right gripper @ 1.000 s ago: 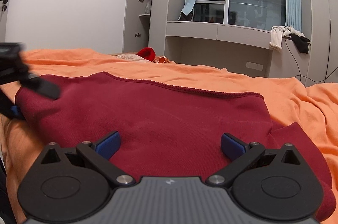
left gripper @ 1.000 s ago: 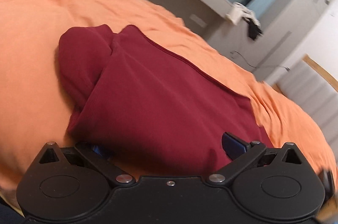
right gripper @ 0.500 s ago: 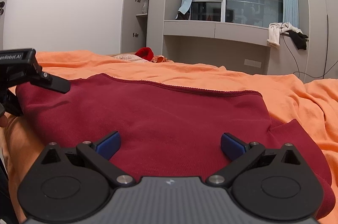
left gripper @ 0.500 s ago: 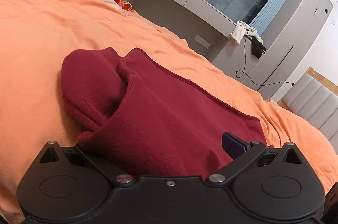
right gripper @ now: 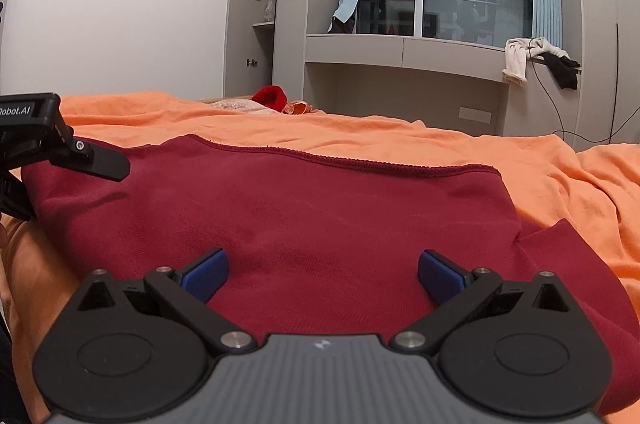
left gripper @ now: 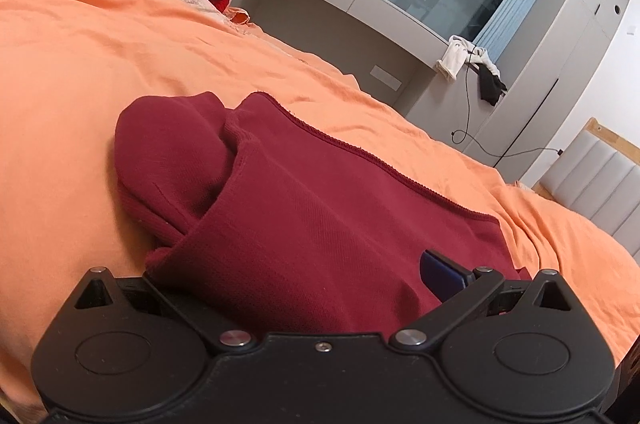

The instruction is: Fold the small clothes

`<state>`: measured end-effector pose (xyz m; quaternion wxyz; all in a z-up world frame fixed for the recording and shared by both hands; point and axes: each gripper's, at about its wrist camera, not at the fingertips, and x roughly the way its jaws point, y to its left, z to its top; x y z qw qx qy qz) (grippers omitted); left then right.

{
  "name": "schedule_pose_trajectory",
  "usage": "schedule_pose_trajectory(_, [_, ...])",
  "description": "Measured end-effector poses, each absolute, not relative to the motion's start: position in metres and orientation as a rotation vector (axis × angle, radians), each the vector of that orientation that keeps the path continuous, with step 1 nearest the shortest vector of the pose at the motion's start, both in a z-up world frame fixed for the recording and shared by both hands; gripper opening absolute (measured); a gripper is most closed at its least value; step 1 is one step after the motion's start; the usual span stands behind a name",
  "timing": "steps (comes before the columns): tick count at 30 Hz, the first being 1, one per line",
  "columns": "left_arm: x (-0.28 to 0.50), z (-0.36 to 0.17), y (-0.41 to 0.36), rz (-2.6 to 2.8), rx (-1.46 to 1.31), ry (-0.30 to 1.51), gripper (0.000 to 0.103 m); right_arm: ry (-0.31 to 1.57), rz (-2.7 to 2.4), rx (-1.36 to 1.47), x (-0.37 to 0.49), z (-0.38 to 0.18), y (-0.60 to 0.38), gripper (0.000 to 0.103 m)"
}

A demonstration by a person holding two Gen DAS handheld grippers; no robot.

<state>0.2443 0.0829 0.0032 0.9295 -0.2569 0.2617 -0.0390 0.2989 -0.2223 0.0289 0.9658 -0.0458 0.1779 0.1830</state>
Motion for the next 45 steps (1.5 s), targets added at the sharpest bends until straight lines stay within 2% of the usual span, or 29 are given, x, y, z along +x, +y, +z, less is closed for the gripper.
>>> schedule_pose_trajectory(19, [0.242, 0.002, 0.089, -0.072, -0.537, 0.523, 0.102, 0.35, 0.377, -0.096, 0.296, 0.029, -0.226, 0.103])
schedule_pose_trajectory(24, [0.237, 0.004, 0.097, -0.066, -0.629, 0.474, 0.102, 0.264, 0.413, -0.036, 0.289, 0.043, -0.227, 0.103])
schedule_pose_trajectory(30, [0.238, 0.003, 0.1, -0.063, -0.649, 0.465, 0.102, 0.352, 0.357, -0.137, 0.302, 0.034, -0.205, 0.103])
schedule_pose_trajectory(39, [0.24, 0.001, 0.095, -0.041, -0.587, 0.465, 0.102, 0.337, 0.364, -0.097, 0.296, 0.028, -0.209, 0.103])
schedule_pose_trajectory(41, [0.239, 0.001, 0.092, -0.02, -0.558, 0.455, 0.098, 0.345, 0.368, -0.093, 0.297, 0.029, -0.21, 0.103])
schedule_pose_trajectory(45, [0.242, 0.0, 0.089, 0.054, -0.506, 0.456, 0.076, 0.386, 0.398, -0.102, 0.299, 0.036, -0.214, 0.103])
